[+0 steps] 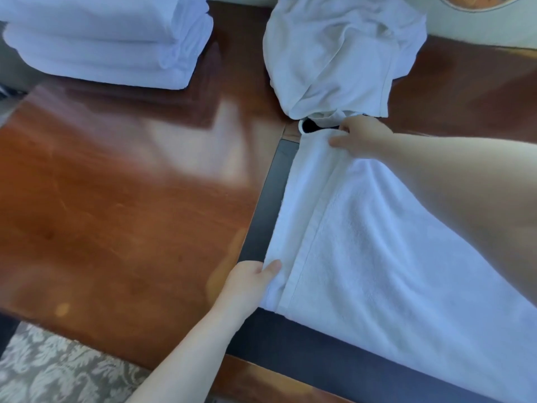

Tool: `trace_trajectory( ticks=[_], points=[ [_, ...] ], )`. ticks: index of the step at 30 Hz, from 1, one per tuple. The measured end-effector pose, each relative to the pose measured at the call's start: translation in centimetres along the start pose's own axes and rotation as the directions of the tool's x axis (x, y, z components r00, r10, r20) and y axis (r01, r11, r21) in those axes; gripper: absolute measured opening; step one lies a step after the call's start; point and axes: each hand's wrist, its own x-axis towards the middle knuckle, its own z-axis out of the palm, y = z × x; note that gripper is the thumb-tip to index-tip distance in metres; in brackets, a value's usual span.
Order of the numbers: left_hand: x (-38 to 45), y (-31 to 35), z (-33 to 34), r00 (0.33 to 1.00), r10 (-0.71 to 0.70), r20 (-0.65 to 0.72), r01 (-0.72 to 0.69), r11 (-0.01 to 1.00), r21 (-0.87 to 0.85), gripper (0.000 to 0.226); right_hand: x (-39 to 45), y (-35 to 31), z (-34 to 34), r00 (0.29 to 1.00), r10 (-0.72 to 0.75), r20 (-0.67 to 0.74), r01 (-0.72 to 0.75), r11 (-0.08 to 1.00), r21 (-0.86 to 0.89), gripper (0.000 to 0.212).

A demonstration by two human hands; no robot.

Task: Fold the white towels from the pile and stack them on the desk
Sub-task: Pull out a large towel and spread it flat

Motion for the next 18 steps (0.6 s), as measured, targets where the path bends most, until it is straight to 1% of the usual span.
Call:
trace_trajectory(
  ticks=[1,2,3,4,5,6,7,8,9,10,11,12,14,16,17,18],
  points=[
    [-0.1,0.0,0.0,0.999,0.019,-0.048,-0.017,0.999,0.047,0.05,-0.2,-0.1,0.0,0.999,-0.003,-0.047,0.002,0.999,-0.034,0.028],
    [-0.3,-0.1,0.0,0.994,0.049,-0.1,-0.038,0.993,0.108,0.04,-0.4,-0.3,0.2,0.996,-0.012,-0.086,0.006,0.997,-0.072,0.03],
    [-0.7,0.0,-0.1,0.986,0.083,-0.145,-0.06,0.985,0.16,0.024,-0.7,-0.3,0.2,0.993,-0.02,-0.114,0.008,0.994,-0.106,0.033],
    [-1.3,0.3,-0.1,0.971,0.132,-0.199,-0.091,0.975,0.204,0.019,-1.0,-0.1,0.2,0.992,-0.014,-0.128,-0.003,0.991,-0.13,0.037],
    [-1.5,0.5,0.1,0.936,0.228,-0.266,-0.157,0.952,0.264,0.034,-1.3,0.3,0.0,0.99,0.017,-0.137,-0.034,0.991,-0.126,0.041],
    [-1.4,1.0,0.5,0.873,0.356,-0.334,-0.256,0.916,0.307,0.045,-1.6,0.7,-0.4,0.988,0.067,-0.138,-0.08,0.993,-0.091,0.042],
    [-1.0,1.9,0.8,0.806,0.464,-0.367,-0.353,0.875,0.332,0.048,-2.0,1.3,-0.9,0.986,0.12,-0.119,-0.127,0.991,-0.049,0.039],
    [-0.7,3.1,1.4,0.773,0.527,-0.353,-0.431,0.845,0.316,0.046,-2.5,1.8,-1.4,0.984,0.157,-0.086,-0.159,0.987,-0.014,0.035],
    [-0.3,4.4,2.1,0.791,0.534,-0.299,-0.474,0.844,0.252,0.042,-2.9,2.1,-1.8,0.985,0.159,-0.064,-0.158,0.987,0.008,0.031],
    [0.2,5.5,3.0,0.835,0.501,-0.228,-0.473,0.865,0.168,0.04,-3.4,2.2,-2.2,0.988,0.138,-0.064,-0.137,0.99,0.029,0.027],
    [0.8,6.4,3.8,0.884,0.442,-0.154,-0.429,0.896,0.112,0.039,-3.7,2.4,-2.5,0.99,0.101,-0.099,-0.097,0.994,0.043,0.022],
    [1.5,7.1,4.4,0.908,0.403,-0.115,-0.391,0.914,0.11,0.039,-3.9,2.3,-2.7,0.987,0.061,-0.149,-0.056,0.998,0.042,0.019],
    [2.6,7.8,5.0,0.919,0.375,-0.123,-0.351,0.919,0.18,0.033,-4.2,1.9,-2.9,0.973,-0.004,-0.23,0.011,1.0,0.028,0.017],
    [3.1,7.8,5.0,0.919,0.363,-0.157,-0.323,0.918,0.231,0.023,-3.8,1.5,-2.6,0.969,-0.021,-0.246,0.042,0.996,0.079,0.019],
    [3.3,7.6,4.9,0.917,0.362,-0.167,-0.314,0.914,0.256,0.023,-3.5,1.3,-2.3,0.97,-0.016,-0.241,0.039,0.995,0.091,0.02],
    [3.4,7.4,4.9,0.913,0.366,-0.181,-0.311,0.91,0.273,0.023,-3.2,1.2,-1.9,0.968,-0.019,-0.249,0.033,0.998,0.053,0.02]
  ],
)
